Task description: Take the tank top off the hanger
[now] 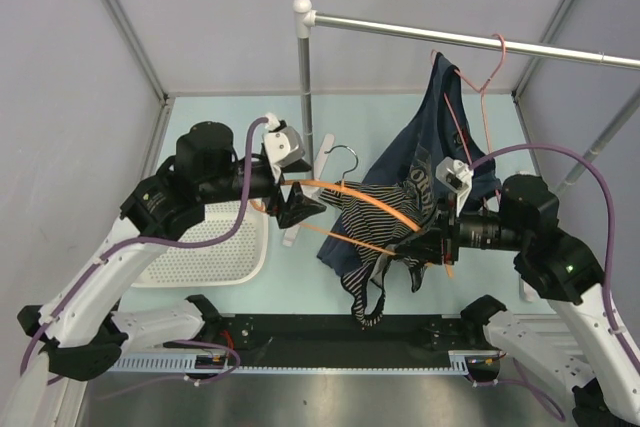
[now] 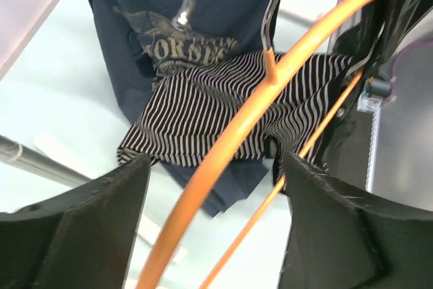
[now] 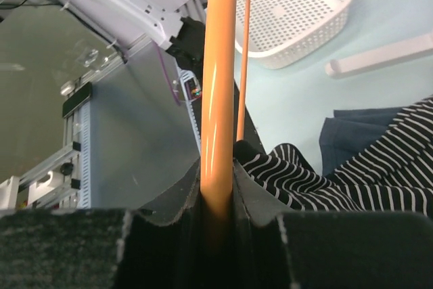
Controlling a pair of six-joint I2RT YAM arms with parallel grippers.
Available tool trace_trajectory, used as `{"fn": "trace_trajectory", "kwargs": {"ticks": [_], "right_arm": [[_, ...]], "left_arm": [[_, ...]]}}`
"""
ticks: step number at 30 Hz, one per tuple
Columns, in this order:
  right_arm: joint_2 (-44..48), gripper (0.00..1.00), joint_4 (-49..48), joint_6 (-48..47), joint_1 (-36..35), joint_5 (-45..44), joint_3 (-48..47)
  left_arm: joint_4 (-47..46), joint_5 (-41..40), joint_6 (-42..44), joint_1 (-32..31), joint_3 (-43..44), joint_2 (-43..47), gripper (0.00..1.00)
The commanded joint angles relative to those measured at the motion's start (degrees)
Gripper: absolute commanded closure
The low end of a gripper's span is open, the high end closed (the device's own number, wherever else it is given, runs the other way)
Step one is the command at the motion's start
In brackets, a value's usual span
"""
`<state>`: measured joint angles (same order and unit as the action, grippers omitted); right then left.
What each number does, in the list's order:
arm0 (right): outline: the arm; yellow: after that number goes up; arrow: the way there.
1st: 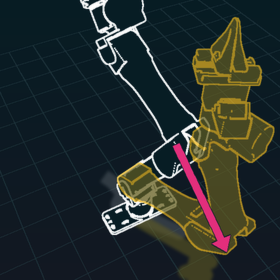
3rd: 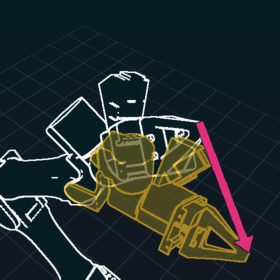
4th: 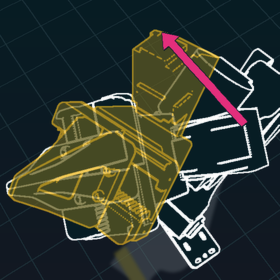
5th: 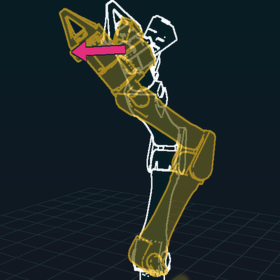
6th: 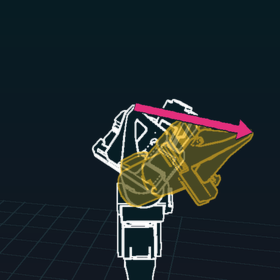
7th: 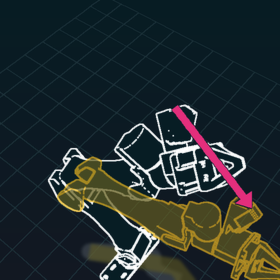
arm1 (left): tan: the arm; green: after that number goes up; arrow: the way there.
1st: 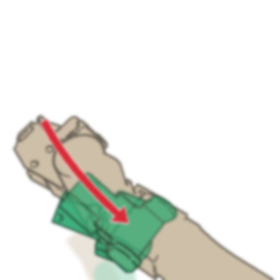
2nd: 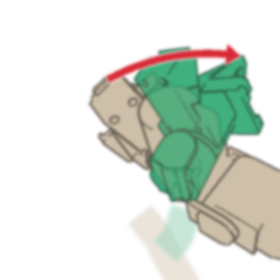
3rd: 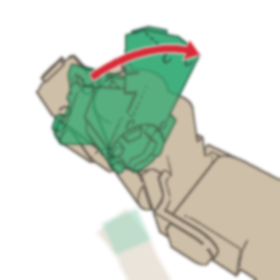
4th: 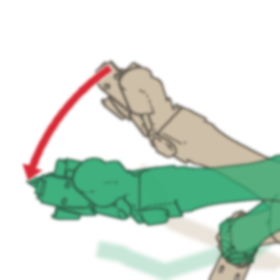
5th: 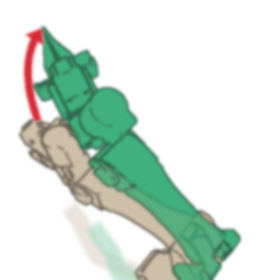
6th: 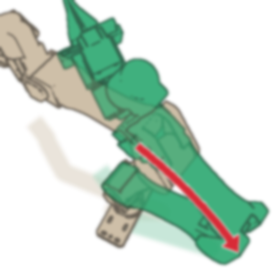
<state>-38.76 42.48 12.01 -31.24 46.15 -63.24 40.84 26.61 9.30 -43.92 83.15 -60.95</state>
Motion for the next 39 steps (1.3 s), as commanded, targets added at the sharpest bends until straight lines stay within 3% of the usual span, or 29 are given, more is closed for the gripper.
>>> {"fn": "trace_trajectory", "kwargs": {"ticks": [1, 3, 4, 6, 7, 10, 11, 12, 14, 16, 17, 20, 22, 26, 30, 33, 36, 37, 39], "right_arm": [[-1.75, 1.00, -9.34, 0.30, 0.13, 6.41, -0.48], [-2.54, 1.00, -9.69, -0.23, 0.13, 5.71, -0.56], [-2.81, 1.00, -9.78, -0.41, 0.22, 5.36, -0.57], [-3.86, 0.99, -9.96, -0.58, 0.13, 3.43, -0.74], [-4.30, 0.95, -10.05, -0.50, 0.13, 2.46, -0.83], [-5.70, 0.81, -10.66, 0.64, 0.13, -4.21, -0.65], [-6.06, 0.68, -10.75, 0.99, 0.13, -6.14, -0.74], [-6.58, 0.61, -10.49, 1.43, 0.13, -10.08, -0.92], [-8.08, 0.44, -9.61, 2.23, -0.04, -13.53, -1.88], [-8.70, 0.34, -8.56, 2.66, 0.04, -18.01, -2.76], [-9.05, 0.23, -8.29, 2.75, -0.04, -20.38, -3.20], [-9.14, 0.06, -7.76, 2.93, 0.04, -22.94, -3.81], [-8.96, 0.00, -7.15, 3.19, 0.13, -23.38, -3.99], [-7.82, 0.01, -6.36, 3.55, -0.04, -24.52, -4.26], [-6.68, 0.00, -7.57, 3.02, -0.04, -24.71, -3.74], [-6.85, 0.02, -13.52, 5.11, -0.39, -19.53, -1.45], [-6.94, 0.07, -20.76, 6.36, -2.23, -18.72, 2.85], [-7.29, 0.17, -21.55, 6.18, -2.76, -20.82, 3.73], [-7.90, 0.24, -22.79, 5.66, -4.87, -23.02, 4.09]], "left_arm": [[1.43, -2.51, 3.36, -0.20, -1.33, 0.04, 0.31], [2.40, -8.31, 2.92, -0.20, -1.15, -0.14, 0.43], [2.75, -10.59, 2.48, -0.20, -1.07, -0.14, 0.55], [3.02, -16.05, 2.22, -0.20, -1.33, 0.39, 0.64], [3.02, -17.63, 1.87, -0.20, -1.59, 0.83, 0.75], [2.67, -24.05, 0.29, -0.20, -1.51, 2.67, 0.90], [2.58, -25.72, -0.07, -0.20, -1.42, 3.29, 0.94], [2.67, -28.60, -0.33, -0.20, -1.33, 4.51, 0.97], [2.93, -30.99, -0.95, -0.20, -1.42, 6.01, 0.99], [3.10, -32.84, -1.30, -0.20, -1.85, 8.29, 1.00], [3.54, -32.68, -1.22, -0.20, -2.20, 9.00, 1.00], [4.51, -32.59, -1.48, -0.20, -3.52, 11.11, 1.00], [5.04, -34.77, -2.00, -0.20, -4.49, 12.07, 1.00], [5.30, -40.67, -2.36, -0.20, -5.98, 14.36, 1.00], [5.22, -37.95, -0.34, -0.20, -6.78, 17.26, 1.00], [5.39, -37.69, -1.21, -0.20, -7.13, 17.53, 1.00], [5.30, -36.02, -1.91, -0.20, -7.31, 17.44, 1.00], [5.39, -35.93, -2.00, -0.20, -7.31, 17.53, 1.00], [5.30, -35.84, -2.35, -0.20, -7.22, 17.97, 1.00]]}}
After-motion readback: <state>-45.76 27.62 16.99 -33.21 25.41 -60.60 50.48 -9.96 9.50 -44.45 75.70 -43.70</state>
